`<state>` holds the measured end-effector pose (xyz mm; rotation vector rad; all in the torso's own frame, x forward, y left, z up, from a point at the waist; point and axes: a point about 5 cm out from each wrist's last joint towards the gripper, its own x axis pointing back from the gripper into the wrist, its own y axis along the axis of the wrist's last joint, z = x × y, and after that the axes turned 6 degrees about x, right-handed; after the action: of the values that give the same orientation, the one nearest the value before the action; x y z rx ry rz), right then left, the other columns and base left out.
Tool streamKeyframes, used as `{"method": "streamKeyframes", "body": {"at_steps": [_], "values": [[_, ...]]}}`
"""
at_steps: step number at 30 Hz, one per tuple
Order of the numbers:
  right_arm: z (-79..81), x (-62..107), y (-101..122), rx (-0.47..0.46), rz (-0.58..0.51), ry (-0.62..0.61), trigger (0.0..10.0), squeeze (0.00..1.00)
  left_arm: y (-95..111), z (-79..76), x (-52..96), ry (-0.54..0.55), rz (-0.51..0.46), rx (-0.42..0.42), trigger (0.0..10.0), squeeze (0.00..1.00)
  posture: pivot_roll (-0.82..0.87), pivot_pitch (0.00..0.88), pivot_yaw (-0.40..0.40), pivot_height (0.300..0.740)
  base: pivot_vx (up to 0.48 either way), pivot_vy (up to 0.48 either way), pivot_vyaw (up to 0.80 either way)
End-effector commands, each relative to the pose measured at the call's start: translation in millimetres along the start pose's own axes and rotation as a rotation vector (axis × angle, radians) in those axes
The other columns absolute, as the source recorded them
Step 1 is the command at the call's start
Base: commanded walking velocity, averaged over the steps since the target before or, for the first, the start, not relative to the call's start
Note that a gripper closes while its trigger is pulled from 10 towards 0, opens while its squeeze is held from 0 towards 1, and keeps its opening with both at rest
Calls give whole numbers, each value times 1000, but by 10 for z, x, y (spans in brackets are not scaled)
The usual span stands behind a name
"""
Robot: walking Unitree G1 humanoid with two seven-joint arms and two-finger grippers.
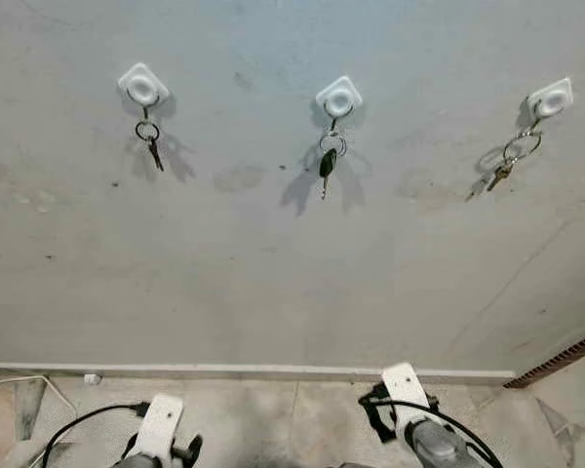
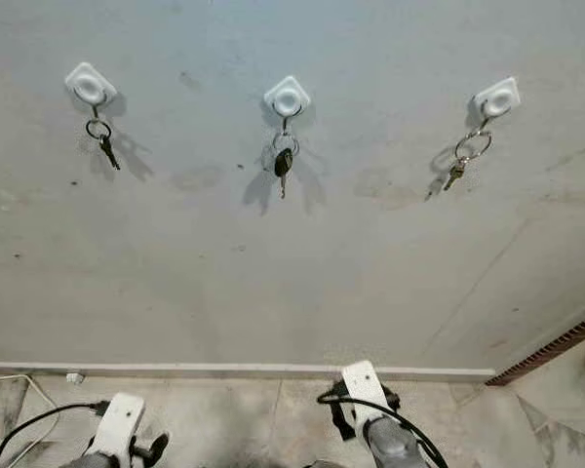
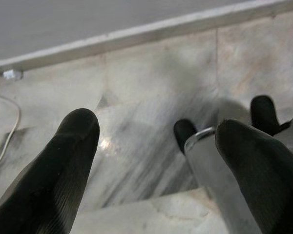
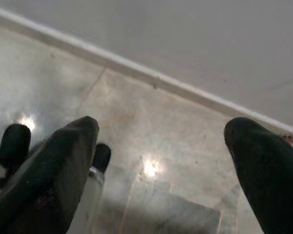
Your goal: Hang keys on a hook
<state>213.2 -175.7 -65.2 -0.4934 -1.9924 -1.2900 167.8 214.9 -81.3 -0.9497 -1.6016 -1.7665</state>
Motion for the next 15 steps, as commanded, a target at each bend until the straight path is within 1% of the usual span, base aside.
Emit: {"method": "streamKeyframes", "body": {"at_steps": [1, 3, 5, 6, 7, 8, 10, 12, 13, 15], "values": [[-7, 10, -87, 18, 45, 6, 10000, 0, -87, 1, 12, 5, 31, -7, 10000, 0, -17, 62, -25, 740, 0, 0, 0], [-13, 16, -117, 24, 57, 10, 10000, 0, -98, -8, 9, 8, 38, -10, 10000, 0, -13, 61, -27, 740, 0, 0, 0], [-15, 17, -125, 30, 57, 17, 10000, 0, -112, -30, 5, 19, 42, -29, 10000, 0, -11, 61, -29, 740, 0, 0, 0], [-16, 17, -124, 30, 57, 18, 10000, 0, -113, -37, 3, 26, 38, -20, 10000, 0, -10, 61, -30, 740, 0, 0, 0], [-12, 18, -131, -2, 59, 21, 10000, 0, -90, -40, -5, 43, 26, 4, 10000, 0, -12, 61, -29, 740, 0, 0, 0], [-12, 18, -134, -19, 60, 22, 10000, 0, -74, -41, -10, 50, 20, 11, 10000, 0, -14, 61, -29, 740, 0, 0, 0], [12, 23, -169, -82, 78, 28, 10000, 0, 5, -60, -39, 61, 0, 64, 10000, 0, -10, 63, -26, 740, 0, 0, 0], [52, 31, -208, -83, 100, 42, 10000, 0, 39, -73, -50, 64, -8, 67, 10000, 0, -11, 63, -30, 740, 0, 0, 0], [101, 35, -230, -76, 114, 56, 10000, 0, 63, -82, -60, 63, -10, 68, 10000, 0, -13, 64, -32, 740, 0, 0, 0], [132, 33, -228, -75, 117, 64, 10000, 0, 78, -88, -67, 66, -9, 75, 10000, 0, -12, 66, -37, 740, 0, 0, 0]]}}
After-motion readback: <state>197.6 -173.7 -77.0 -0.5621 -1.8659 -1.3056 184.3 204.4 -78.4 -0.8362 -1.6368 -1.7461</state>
